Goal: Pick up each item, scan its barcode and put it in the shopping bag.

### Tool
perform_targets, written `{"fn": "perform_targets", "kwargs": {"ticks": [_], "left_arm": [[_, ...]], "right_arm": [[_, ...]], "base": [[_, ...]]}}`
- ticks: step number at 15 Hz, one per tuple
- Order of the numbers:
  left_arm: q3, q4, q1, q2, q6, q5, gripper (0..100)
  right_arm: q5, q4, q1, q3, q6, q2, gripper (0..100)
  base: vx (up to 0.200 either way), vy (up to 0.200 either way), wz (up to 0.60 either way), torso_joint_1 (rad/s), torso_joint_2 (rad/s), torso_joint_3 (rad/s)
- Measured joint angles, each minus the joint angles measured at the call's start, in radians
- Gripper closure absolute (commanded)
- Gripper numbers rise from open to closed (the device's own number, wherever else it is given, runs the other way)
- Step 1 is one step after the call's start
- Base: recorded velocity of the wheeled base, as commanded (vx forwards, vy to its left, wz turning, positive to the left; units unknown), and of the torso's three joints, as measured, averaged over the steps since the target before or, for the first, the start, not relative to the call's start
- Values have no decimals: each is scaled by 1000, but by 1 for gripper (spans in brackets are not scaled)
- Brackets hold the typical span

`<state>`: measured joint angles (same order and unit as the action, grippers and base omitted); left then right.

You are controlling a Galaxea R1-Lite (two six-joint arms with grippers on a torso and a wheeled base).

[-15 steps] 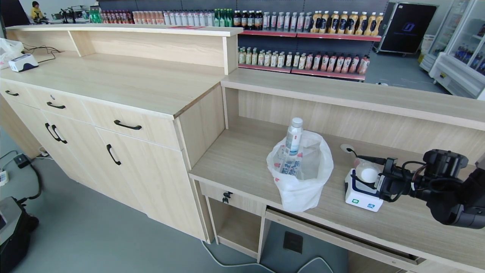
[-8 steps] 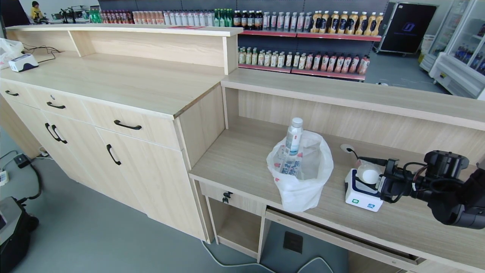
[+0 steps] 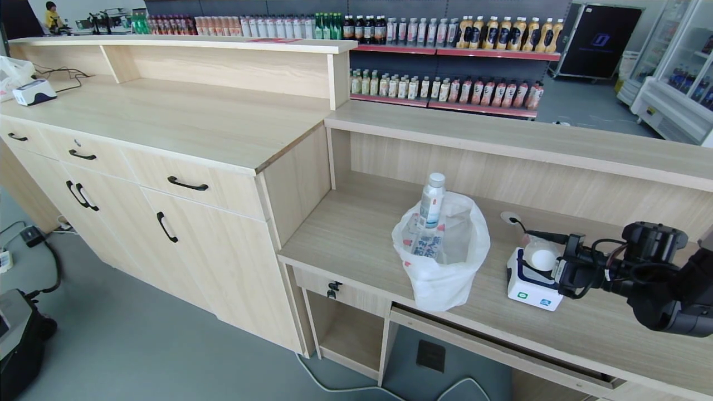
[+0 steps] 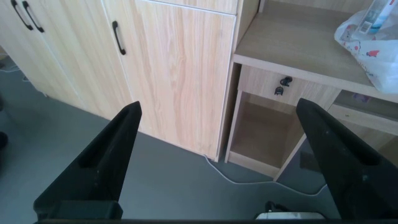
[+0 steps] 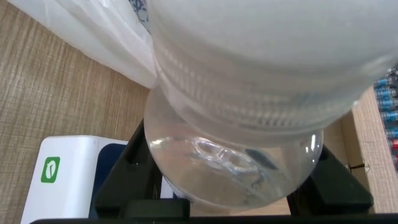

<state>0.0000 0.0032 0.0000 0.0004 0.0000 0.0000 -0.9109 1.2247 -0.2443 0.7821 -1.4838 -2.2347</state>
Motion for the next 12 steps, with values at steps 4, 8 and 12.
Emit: {"fn": "perform_targets", "kwargs": {"ticks": [4, 8, 12], "left_arm": [[0, 0, 0, 0, 0, 0, 0], [0, 0, 0, 0, 0, 0, 0], [0, 0, 0, 0, 0, 0, 0]], "right_arm": [[4, -8, -5, 3, 14, 3, 100], [32, -56, -17, 35, 251, 98, 100], [92, -317, -93, 27, 478, 360, 100]], "base": [[0, 0, 0, 0, 0, 0], [0, 0, 0, 0, 0, 0], [0, 0, 0, 0, 0, 0]]}}
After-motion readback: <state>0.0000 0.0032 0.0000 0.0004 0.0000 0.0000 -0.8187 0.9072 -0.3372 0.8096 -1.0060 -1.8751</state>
